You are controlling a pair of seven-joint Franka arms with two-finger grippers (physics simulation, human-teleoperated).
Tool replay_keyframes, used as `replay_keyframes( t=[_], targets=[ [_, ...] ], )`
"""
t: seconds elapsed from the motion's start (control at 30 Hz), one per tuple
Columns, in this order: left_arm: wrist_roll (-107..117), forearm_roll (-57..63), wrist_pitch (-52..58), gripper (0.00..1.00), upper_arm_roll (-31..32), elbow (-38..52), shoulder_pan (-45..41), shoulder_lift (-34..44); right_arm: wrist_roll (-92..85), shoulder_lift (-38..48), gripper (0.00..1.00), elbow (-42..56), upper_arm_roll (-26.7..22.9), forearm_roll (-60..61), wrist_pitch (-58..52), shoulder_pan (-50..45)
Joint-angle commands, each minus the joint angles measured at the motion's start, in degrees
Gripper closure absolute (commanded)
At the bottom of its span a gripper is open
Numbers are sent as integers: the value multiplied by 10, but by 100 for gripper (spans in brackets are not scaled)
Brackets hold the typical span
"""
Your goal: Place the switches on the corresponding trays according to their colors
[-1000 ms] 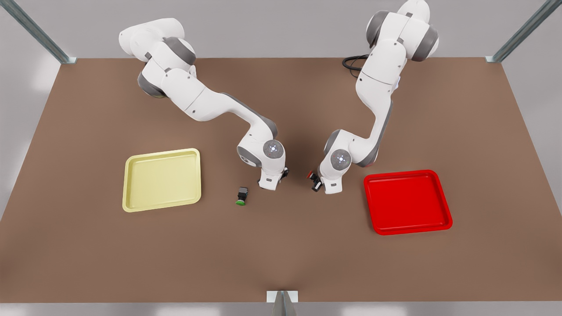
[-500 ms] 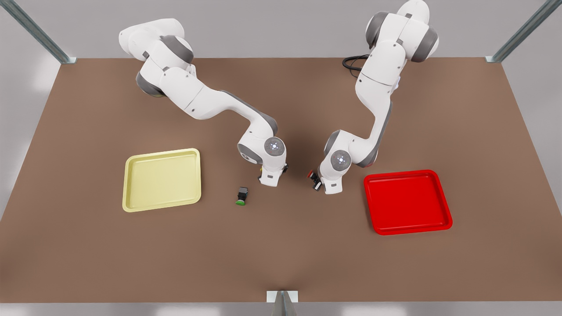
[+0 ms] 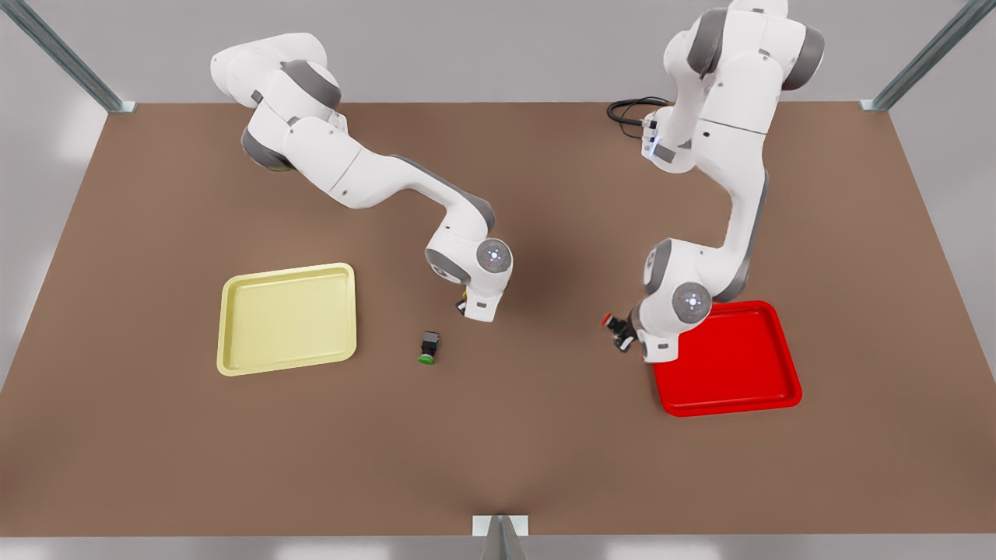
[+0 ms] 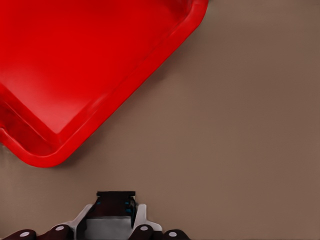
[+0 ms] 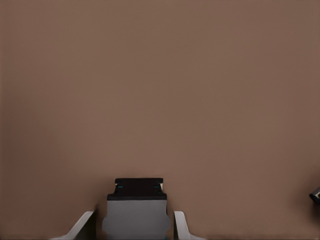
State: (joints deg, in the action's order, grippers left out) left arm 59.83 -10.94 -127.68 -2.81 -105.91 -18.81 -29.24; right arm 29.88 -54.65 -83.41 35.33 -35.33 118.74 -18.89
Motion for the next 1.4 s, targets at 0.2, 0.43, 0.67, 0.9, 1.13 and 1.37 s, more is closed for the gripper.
replay_keyframes(
  t=[0.2, 0.43, 0.67, 0.9, 1.13, 1.37],
  targets=[
    [-202, 38, 2, 42, -12, -10, 114, -8, -4, 1, 48, 0, 0, 0, 4, 5],
    [-226, 84, 136, 0, -12, -7, 93, 81, -21, 9, 50, 2, 6, 3, 1, 20],
    [-475, 99, 341, 0, 55, 194, 81, 120, -240, 133, 50, -71, -38, 96, -10, 107],
    [-476, 122, 355, 0, 69, 196, 81, 113, -635, 295, 50, -223, -224, 219, -8, 164],
    [-474, 122, 355, 0, 69, 197, 81, 114, -699, 352, 0, -413, -278, 219, 132, 176],
    [-474, 112, 372, 0, 64, 214, 81, 116, -614, 371, 0, -210, -321, 256, 4, 166]
  ],
)
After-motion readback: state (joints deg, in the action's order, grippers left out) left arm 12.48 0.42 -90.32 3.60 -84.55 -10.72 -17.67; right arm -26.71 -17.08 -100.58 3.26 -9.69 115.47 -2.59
